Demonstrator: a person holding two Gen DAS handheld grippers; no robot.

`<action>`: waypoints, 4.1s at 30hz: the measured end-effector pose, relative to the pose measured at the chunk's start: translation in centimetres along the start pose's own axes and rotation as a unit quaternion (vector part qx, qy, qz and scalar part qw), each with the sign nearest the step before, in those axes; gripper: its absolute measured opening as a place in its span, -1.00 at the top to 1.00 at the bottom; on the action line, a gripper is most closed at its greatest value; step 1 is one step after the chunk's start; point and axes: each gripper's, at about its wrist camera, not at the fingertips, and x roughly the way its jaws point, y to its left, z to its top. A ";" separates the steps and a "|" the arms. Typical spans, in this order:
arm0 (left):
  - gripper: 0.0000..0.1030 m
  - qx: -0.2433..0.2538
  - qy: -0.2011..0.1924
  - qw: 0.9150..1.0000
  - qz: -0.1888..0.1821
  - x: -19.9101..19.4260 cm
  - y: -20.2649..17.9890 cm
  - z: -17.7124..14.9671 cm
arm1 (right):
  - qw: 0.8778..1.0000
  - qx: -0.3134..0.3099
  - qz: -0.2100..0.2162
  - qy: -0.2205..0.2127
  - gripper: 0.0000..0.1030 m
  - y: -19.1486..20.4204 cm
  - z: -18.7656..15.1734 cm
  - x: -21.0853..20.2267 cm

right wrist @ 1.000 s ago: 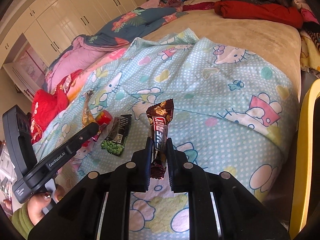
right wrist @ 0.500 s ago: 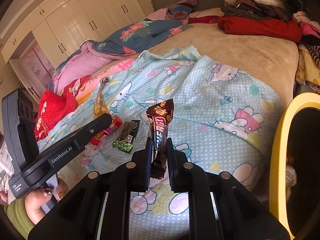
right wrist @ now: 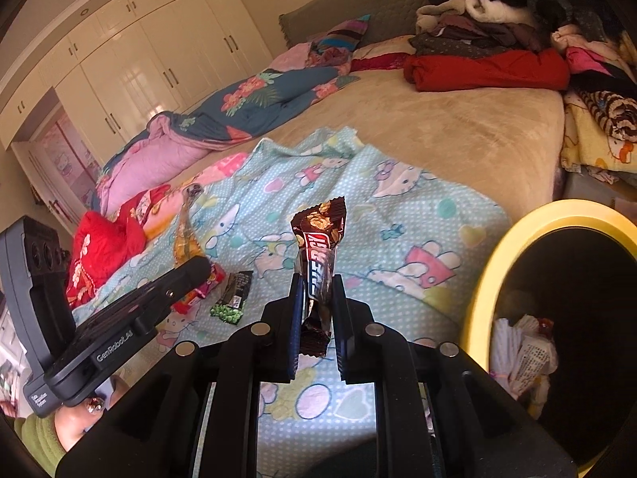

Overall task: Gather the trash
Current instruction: 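Lift the chocolate bar and yellow packet and carry both over the yellow-rimmed bin, then open the right gripper to drop the chocolate bar while the left drops the yellow packet, then move both tools back over the red candy tube and black packet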

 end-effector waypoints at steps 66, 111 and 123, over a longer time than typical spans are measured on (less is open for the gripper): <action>-0.04 0.181 0.191 0.954 -0.145 11.5 -22.1 -7.2 | 0.947 0.278 -0.150 -0.063 0.12 -23.1 -1.2 -10.6; -0.79 -0.007 -0.036 0.997 0.062 -0.4 1.5 1.4 | 0.997 0.015 -0.055 -0.058 -0.43 -2.5 0.8 -3.0; -0.79 -0.062 -0.025 0.992 0.111 -1.4 9.6 0.8 | 0.999 -0.036 -0.014 0.004 -0.46 3.6 -0.2 2.3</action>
